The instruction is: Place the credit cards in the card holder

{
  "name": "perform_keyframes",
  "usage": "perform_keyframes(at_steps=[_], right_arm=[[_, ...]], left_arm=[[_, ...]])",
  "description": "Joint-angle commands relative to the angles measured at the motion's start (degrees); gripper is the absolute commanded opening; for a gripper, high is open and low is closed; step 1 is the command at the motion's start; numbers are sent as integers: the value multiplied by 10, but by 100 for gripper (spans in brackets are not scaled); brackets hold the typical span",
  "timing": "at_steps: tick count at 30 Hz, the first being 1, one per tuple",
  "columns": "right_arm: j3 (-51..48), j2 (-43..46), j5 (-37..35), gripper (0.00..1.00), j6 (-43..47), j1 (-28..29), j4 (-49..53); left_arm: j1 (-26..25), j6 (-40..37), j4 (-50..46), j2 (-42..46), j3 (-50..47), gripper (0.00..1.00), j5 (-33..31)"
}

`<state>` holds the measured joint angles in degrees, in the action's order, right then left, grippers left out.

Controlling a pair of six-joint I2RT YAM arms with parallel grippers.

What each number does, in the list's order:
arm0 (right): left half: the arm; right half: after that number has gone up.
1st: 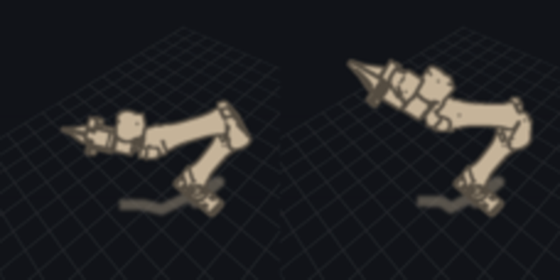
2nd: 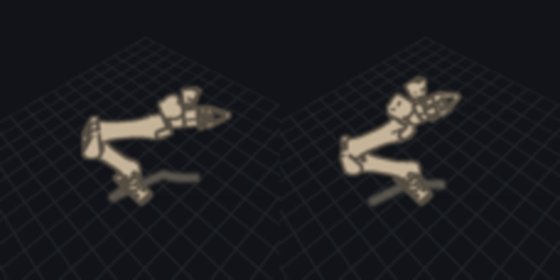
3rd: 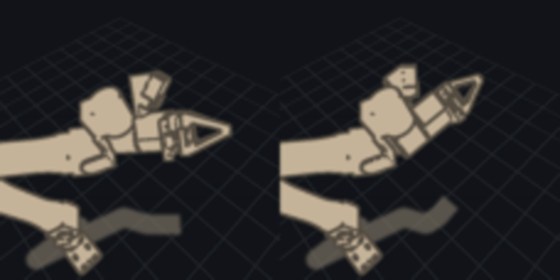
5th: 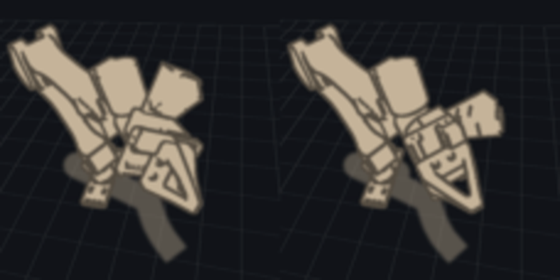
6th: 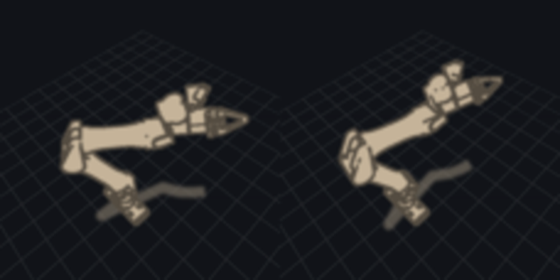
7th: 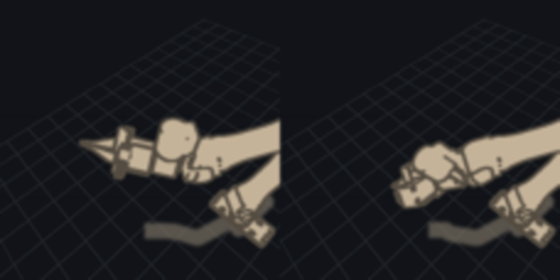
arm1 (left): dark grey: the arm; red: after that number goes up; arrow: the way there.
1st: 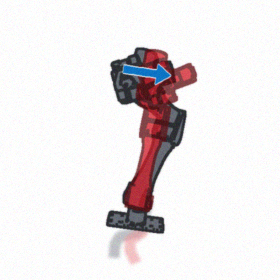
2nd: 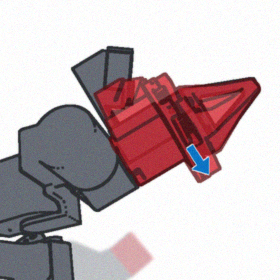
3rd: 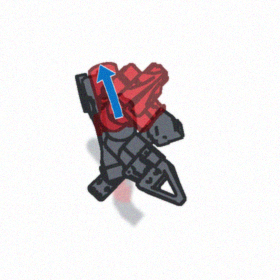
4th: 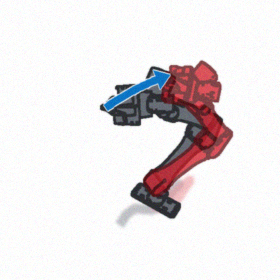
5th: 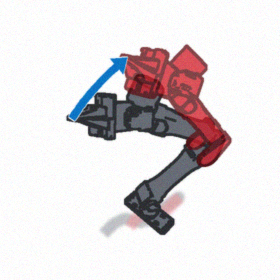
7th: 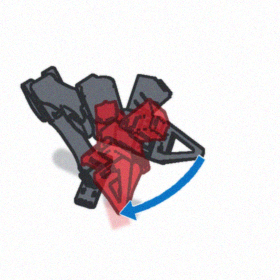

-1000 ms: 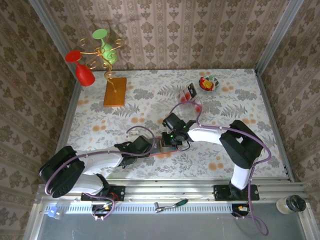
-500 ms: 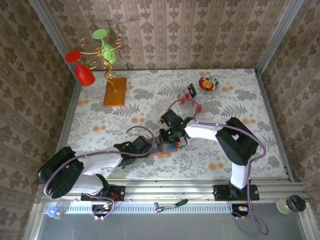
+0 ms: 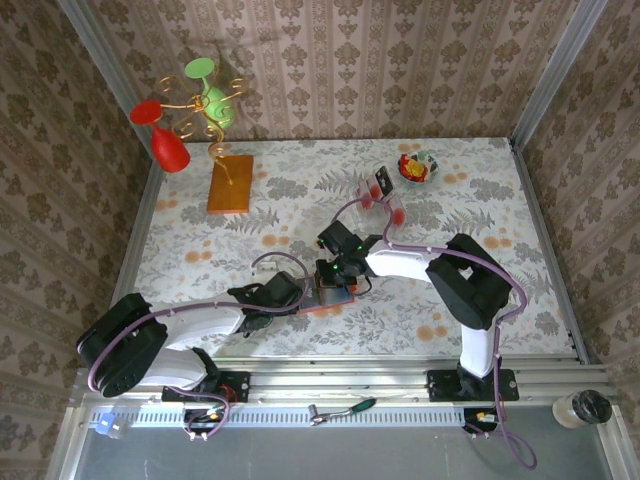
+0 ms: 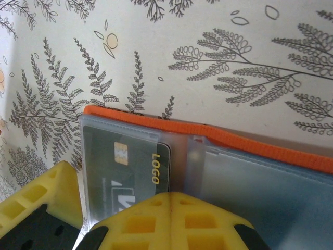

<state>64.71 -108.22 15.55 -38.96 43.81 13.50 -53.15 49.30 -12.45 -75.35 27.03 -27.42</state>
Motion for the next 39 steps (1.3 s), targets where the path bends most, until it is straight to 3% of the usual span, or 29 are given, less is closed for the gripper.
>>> perform_keyframes(at_steps=[1, 7, 11, 15, 21, 26, 39], right_arm=[[16, -5, 13, 0, 1, 4, 8], [6, 56, 0, 0, 8, -9, 29], [-14, 104, -16, 9, 19, -24, 49], [-43, 141, -39, 22, 34, -42, 69], [-85, 183, -84, 49, 59, -61, 93], [-104, 196, -103, 60, 74, -61, 103], [-111, 162, -102, 60, 75, -61, 83]], left_arm=[[3, -3, -11, 4, 4, 100, -2], [12, -8, -38, 49, 11, 100, -6], [30, -18, -54, 101, 14, 100, 2], [45, -29, -60, 138, 16, 100, 14], [56, -49, -62, 152, 27, 100, 33], [61, -57, -42, 134, 33, 100, 50], [62, -73, -5, 56, 69, 100, 82]])
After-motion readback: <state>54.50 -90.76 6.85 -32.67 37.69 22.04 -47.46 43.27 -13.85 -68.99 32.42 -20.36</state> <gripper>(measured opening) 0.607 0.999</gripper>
